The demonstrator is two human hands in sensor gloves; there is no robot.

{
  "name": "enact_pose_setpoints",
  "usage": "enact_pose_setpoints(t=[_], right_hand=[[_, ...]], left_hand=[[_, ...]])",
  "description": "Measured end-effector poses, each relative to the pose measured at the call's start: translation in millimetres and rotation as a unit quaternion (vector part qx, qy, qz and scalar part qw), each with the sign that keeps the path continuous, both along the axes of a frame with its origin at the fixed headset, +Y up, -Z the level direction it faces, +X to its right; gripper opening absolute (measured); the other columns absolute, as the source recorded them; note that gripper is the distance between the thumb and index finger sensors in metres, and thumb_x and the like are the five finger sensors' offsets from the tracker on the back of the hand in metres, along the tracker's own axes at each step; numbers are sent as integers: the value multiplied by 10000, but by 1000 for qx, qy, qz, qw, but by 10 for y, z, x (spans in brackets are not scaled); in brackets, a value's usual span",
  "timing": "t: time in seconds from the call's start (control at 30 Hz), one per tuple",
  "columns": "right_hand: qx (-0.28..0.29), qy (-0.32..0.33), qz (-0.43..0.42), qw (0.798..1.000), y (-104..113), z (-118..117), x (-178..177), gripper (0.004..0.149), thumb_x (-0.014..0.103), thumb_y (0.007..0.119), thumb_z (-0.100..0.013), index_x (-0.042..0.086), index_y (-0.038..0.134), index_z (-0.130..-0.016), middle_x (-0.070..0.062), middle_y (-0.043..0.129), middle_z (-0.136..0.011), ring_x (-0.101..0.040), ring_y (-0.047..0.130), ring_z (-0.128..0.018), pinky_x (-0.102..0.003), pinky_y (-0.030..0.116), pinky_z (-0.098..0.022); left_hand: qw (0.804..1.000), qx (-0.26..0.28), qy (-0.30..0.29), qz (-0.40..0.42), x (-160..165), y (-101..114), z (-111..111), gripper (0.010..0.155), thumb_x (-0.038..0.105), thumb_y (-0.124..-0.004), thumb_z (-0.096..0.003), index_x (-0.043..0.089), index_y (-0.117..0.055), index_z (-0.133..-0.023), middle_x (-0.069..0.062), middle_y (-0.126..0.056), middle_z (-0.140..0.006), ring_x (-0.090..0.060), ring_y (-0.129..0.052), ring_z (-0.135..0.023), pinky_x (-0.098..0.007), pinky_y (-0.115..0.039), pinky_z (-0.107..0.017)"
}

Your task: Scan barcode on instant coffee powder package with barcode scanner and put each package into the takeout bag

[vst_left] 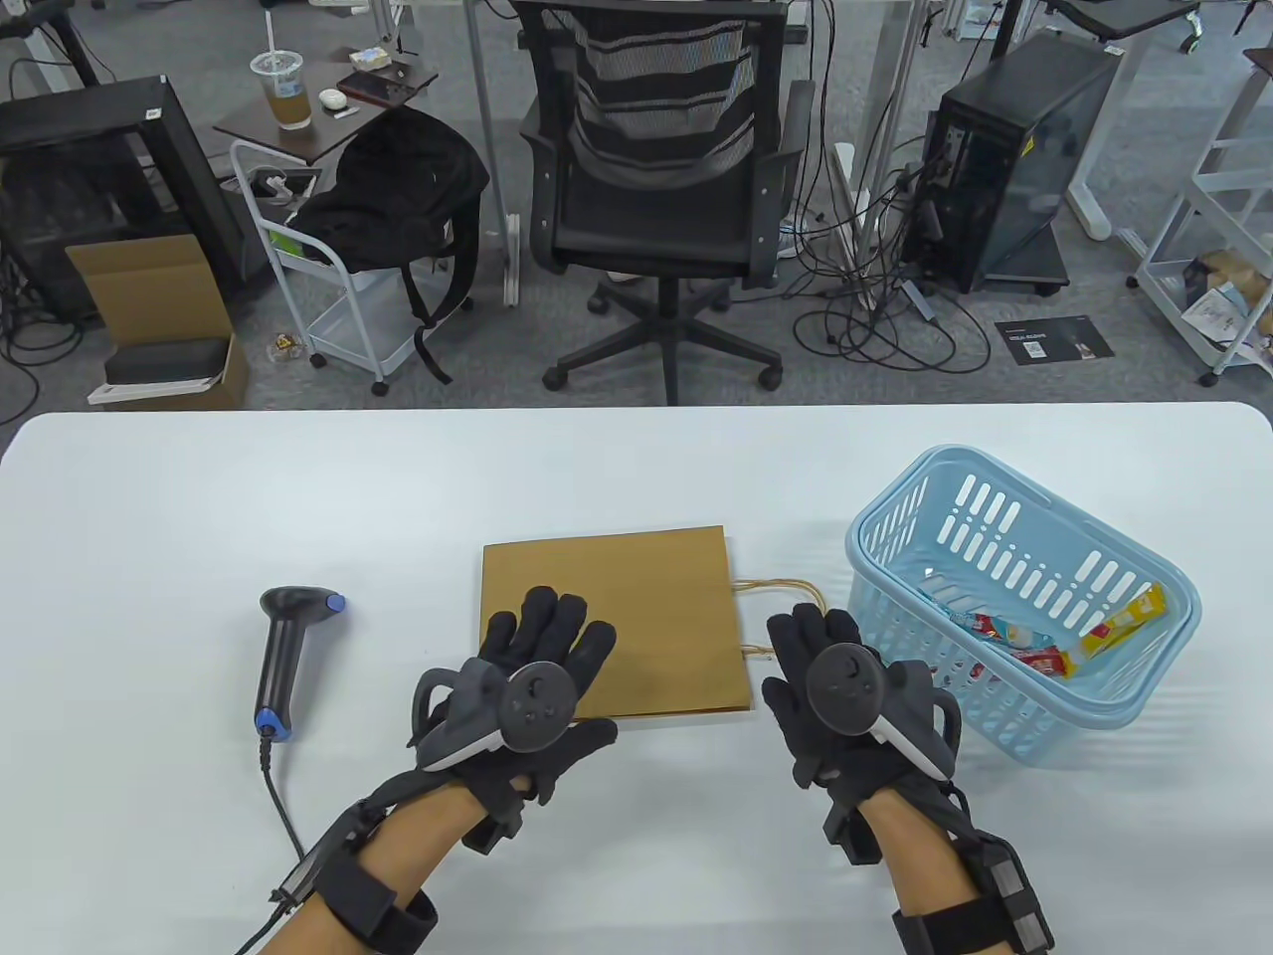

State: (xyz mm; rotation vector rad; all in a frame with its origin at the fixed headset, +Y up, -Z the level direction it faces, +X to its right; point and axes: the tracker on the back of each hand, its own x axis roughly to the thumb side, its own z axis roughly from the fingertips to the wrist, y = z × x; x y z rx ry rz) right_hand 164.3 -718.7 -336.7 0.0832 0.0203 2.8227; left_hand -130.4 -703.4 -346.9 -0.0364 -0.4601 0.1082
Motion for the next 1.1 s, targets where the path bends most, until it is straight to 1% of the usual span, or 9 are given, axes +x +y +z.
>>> enact_pose_setpoints(t=[0.1, 0.17, 0.27, 0.53, 0.63, 0.7, 1.03, 1.07, 1.1], right_hand=[[3, -20, -12, 1000, 14, -5, 54, 698, 557, 682, -517, 332, 461, -1140, -98, 463, -1252, -362, 539, -1124, -512, 588, -794], [-35, -33, -30, 998, 1, -9, 97, 691, 553, 675, -525, 361, 440, -1146, -113, 448, -1254, -379, 569, -1111, -500, 623, -778], [-45, -50, -20, 998, -7, -19, 123, 691, 543, 672, -530, 332, 446, -1147, -128, 473, -1246, -386, 603, -1095, -494, 644, -764], [-56, -56, -33, 996, -6, -18, 141, 690, 542, 670, -532, 307, 459, -1146, -142, 497, -1236, -396, 615, -1084, -499, 639, -762], [-57, -53, -31, 997, -2, -13, 131, 690, 541, 670, -532, 308, 460, -1146, -145, 500, -1235, -398, 619, -1082, -500, 638, -762], [-56, -52, -31, 997, -3, -14, 128, 692, 542, 670, -532, 308, 456, -1147, -144, 498, -1236, -397, 622, -1079, -502, 638, -761], [-52, -52, -31, 997, 4, -13, 129, 698, 548, 670, -531, 305, 451, -1148, -147, 495, -1236, -405, 624, -1077, -505, 635, -762], [-52, -52, -32, 997, 4, -13, 128, 697, 548, 670, -531, 307, 450, -1147, -149, 495, -1236, -405, 620, -1079, -506, 635, -762], [-52, -52, -32, 997, 5, -12, 127, 698, 547, 670, -531, 308, 450, -1148, -149, 495, -1236, -406, 621, -1079, -506, 635, -761]], left_hand=[[999, 6, 8, -35, 204, -46, -38, 851, 686, -808, -416, 368, -482, -1136, 55, -363, -1258, -305, -198, -1207, -565, -255, -866], [996, 18, 26, -83, 374, -108, -52, 843, 700, -794, -416, 354, -511, -1130, 47, -410, -1252, -363, -256, -1198, -575, -304, -861], [990, 47, 31, -133, 567, -195, -57, 843, 712, -788, -412, 359, -518, -1128, 61, -434, -1250, -367, -290, -1202, -574, -334, -865], [983, 60, 8, -172, 963, -401, -135, 822, 720, -792, -402, 382, -554, -1112, 73, -458, -1246, -332, -277, -1213, -564, -331, -873], [977, 79, 10, -196, 1040, -453, -174, 805, 725, -790, -398, 389, -578, -1099, 90, -470, -1242, -332, -293, -1216, -560, -342, -877], [979, 70, 13, -191, 1072, -485, -199, 774, 715, -796, -405, 365, -631, -1075, 106, -491, -1236, -322, -297, -1223, -555, -337, -885], [972, 135, 1, -190, 1147, -498, -215, 453, 586, -754, -496, 354, -851, -873, 192, -734, -1102, -216, -545, -1197, -519, -432, -891], [972, 139, 1, -192, 1148, -494, -221, 461, 590, -758, -489, 371, -832, -888, 198, -730, -1102, -214, -559, -1195, -516, -442, -890], [973, 136, -1, -188, 1143, -483, -224, 536, 631, -767, -463, 393, -774, -943, 191, -695, -1128, -218, -542, -1202, -518, -436, -893]])
